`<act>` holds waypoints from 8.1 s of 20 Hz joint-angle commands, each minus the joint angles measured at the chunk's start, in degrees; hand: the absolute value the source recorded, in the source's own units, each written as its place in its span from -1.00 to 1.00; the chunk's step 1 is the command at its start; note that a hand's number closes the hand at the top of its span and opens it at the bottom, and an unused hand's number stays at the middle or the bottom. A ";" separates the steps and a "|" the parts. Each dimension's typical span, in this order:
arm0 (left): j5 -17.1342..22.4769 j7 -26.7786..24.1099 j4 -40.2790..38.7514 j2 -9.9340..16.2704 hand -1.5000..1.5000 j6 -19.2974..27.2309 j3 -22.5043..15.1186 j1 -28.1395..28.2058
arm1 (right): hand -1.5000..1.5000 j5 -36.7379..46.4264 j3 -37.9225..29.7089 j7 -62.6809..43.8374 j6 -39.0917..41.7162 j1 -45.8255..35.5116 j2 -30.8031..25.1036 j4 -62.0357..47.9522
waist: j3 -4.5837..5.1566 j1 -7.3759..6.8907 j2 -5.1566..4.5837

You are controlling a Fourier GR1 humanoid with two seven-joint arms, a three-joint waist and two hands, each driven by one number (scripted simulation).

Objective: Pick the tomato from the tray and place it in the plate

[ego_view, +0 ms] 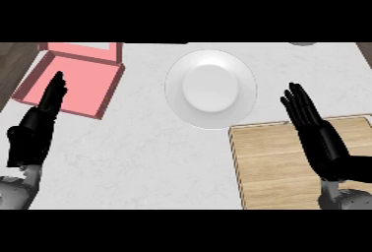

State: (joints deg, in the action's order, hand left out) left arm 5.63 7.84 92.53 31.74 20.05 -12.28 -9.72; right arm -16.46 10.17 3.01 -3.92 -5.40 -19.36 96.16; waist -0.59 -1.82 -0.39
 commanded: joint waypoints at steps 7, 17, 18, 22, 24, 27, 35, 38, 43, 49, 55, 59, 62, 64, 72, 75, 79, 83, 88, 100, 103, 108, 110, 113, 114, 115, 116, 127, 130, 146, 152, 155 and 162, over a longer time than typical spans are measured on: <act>3.67 4.84 -3.73 -5.72 0.00 -0.45 -2.90 4.84 | 1.00 8.00 5.81 -1.08 26.27 -15.58 -20.54 7.93 | 2.36 -2.16 3.06; 5.61 3.89 -7.15 -11.51 0.00 0.54 -3.75 6.59 | -1.00 -1.24 1.68 27.73 46.64 -5.69 -24.67 -15.66 | 0.31 0.08 -0.96; 4.28 1.59 -7.13 -12.60 0.00 1.80 -4.53 8.09 | -1.00 2.14 2.51 33.26 49.88 -5.22 -26.23 -17.19 | 0.27 -0.08 -0.71; 3.70 2.70 -9.36 -13.84 0.00 1.63 -5.35 5.53 | -1.00 15.96 5.82 41.78 51.24 -10.64 -32.54 -17.00 | 0.21 -0.03 -0.61; 4.85 3.29 -8.00 -11.67 0.00 -0.07 -3.99 6.16 | -1.00 22.35 8.08 42.84 46.49 -12.85 -34.34 -15.19 | 0.24 -0.96 -0.29; 3.52 3.39 -8.15 -13.60 0.00 1.40 -5.21 5.19 | -1.00 29.49 9.85 45.18 40.04 -17.00 -37.56 -14.57 | 0.37 -1.00 -0.30; 4.64 5.58 -8.87 -12.23 0.00 0.14 -2.35 3.99 | -1.00 44.57 20.09 48.08 33.82 -23.07 -42.28 -16.44 | 0.57 -0.60 0.01; 3.93 1.40 -11.09 -13.55 0.00 -0.73 -2.95 4.76 | -1.00 48.98 25.29 44.93 35.28 -25.69 -41.85 -16.90 | 0.64 -0.60 -0.06; 3.40 5.86 -8.80 -13.45 0.00 0.48 -1.86 3.24 | -1.00 55.37 30.02 44.74 33.56 -27.57 -38.67 -20.50 | 0.58 0.40 0.16; 2.92 4.47 -10.01 -13.81 0.00 -1.44 -0.81 3.34 | -1.00 59.49 30.30 48.27 32.53 -32.99 -33.57 -31.08 | 0.57 0.37 0.12; 1.32 0.97 -13.00 -16.59 0.00 -1.48 -1.46 5.40 | -1.00 63.73 33.16 48.80 28.88 -31.55 -30.37 -34.64 | 0.59 0.76 0.09; 2.83 3.15 -13.10 -15.30 0.00 -3.31 1.90 3.84 | -1.00 63.46 31.44 47.39 31.90 -31.63 -30.38 -30.61 | 0.62 1.49 0.31; 1.19 5.65 -7.81 -14.96 0.00 -1.76 1.18 5.10 | -1.00 64.58 31.15 51.79 28.10 -30.86 -31.45 -36.75 | 0.57 1.08 0.29; 0.74 2.60 -10.61 -16.28 0.00 -2.34 0.91 6.59 | -1.00 65.30 31.85 50.24 29.13 -30.08 -29.84 -35.01 | 0.61 1.31 0.32; -1.19 4.94 -10.24 -16.69 0.00 -2.41 2.17 4.97 | -1.00 69.93 31.57 49.65 26.52 -29.65 -25.84 -38.54 | 0.59 1.39 0.34; -0.14 2.74 -9.65 -16.38 0.00 -4.43 2.82 8.10 | 1.00 71.14 31.30 54.11 23.11 -30.21 -26.38 -40.34 | 0.58 1.12 0.31; -0.44 2.38 -12.64 -16.61 0.00 -5.34 4.43 5.70 | 1.00 71.42 29.11 55.98 20.54 -29.78 -26.21 -39.59 | 0.60 1.45 0.32; -1.24 3.39 -7.17 -16.37 0.00 -5.87 3.67 10.43 | 1.00 71.72 26.46 54.40 17.53 -26.94 -25.51 -37.63 | 0.60 1.61 0.49; -1.86 3.35 -9.15 -18.12 0.00 -4.27 2.02 7.42 | 1.00 61.66 16.25 18.08 22.35 -31.09 -1.55 -44.13 | 0.60 0.35 0.30; -1.80 4.07 -10.16 -18.84 0.00 -5.81 0.52 6.08 | 1.00 66.21 7.44 -29.50 -4.48 -44.63 19.03 -40.46 | 0.74 -2.23 0.64; -2.82 3.67 -10.88 -18.51 0.00 -4.82 1.01 5.68 | 1.00 71.66 9.44 -39.68 -13.55 -48.75 19.20 -39.03 | 0.76 -1.96 0.60; -2.98 4.39 -10.35 -19.34 0.00 -5.14 0.29 4.67 | 1.00 75.53 15.49 -58.17 -19.48 -57.04 19.31 -43.20 | 0.71 -2.42 0.11; -1.93 5.61 -11.14 -18.49 0.00 -5.90 2.14 2.49 | 1.00 75.04 16.02 -63.22 -20.38 -60.00 19.33 -46.31 | 0.69 -1.86 -0.02; -2.23 4.03 -9.96 -18.11 0.00 -5.87 2.55 5.25 | 1.00 73.60 18.49 -66.50 -23.73 -60.70 19.34 -50.96 | 0.67 -1.64 -0.08; -2.42 4.93 -10.21 -18.74 0.00 -5.48 2.40 4.11 | 1.00 71.63 17.50 -65.01 -24.85 -61.90 19.34 -54.21 | 0.66 -1.87 -0.29; -2.62 5.67 -8.20 -18.06 0.00 -5.52 2.24 6.48 | 1.00 72.44 15.55 -62.91 -25.53 -62.05 19.34 -54.94 | 0.62 -1.00 -0.05; -3.14 4.83 -8.70 -19.30 0.00 -4.52 1.90 5.84 | 1.00 71.68 15.37 -62.91 -26.81 -62.21 19.35 -58.17 | 0.63 -1.46 -0.28; -3.16 4.26 -11.80 -18.84 0.00 -7.18 3.88 3.49 | 1.00 65.55 9.30 -51.06 -29.33 -61.05 19.35 -72.41 | 0.61 -0.72 -0.53; -3.31 3.20 -9.22 -18.86 0.00 -6.75 3.73 7.16 | 1.00 60.44 3.48 -44.48 -23.62 -61.11 17.26 -73.65 | 0.57 -0.45 -0.40; -4.98 6.24 -9.99 -20.81 0.00 -5.00 4.49 4.41 | -1.00 49.67 -6.12 -18.47 -19.16 -57.27 18.66 -72.23 | 0.51 1.04 0.11; -3.51 3.70 -11.00 -19.70 0.00 -7.06 5.90 5.64 | -1.00 37.98 -17.02 -6.40 -29.19 -52.26 19.33 -62.24 | 0.48 1.49 0.02; -3.40 2.38 -9.78 -20.39 0.00 -7.46 5.36 8.66 | -1.00 31.45 -16.01 0.17 -25.78 -46.92 19.34 -59.46 | 0.53 0.84 0.29; -5.57 6.13 -8.41 -21.00 0.00 -6.81 5.73 6.86 | -1.00 27.89 -19.05 7.48 -19.55 -43.98 19.05 -59.74 | 0.56 1.09 0.18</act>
State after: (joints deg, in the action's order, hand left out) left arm 0.68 12.81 83.48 11.04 13.48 -6.65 -2.64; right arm 14.22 -6.60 4.25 -25.12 -50.85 -0.44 38.07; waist -0.03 -0.48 -0.08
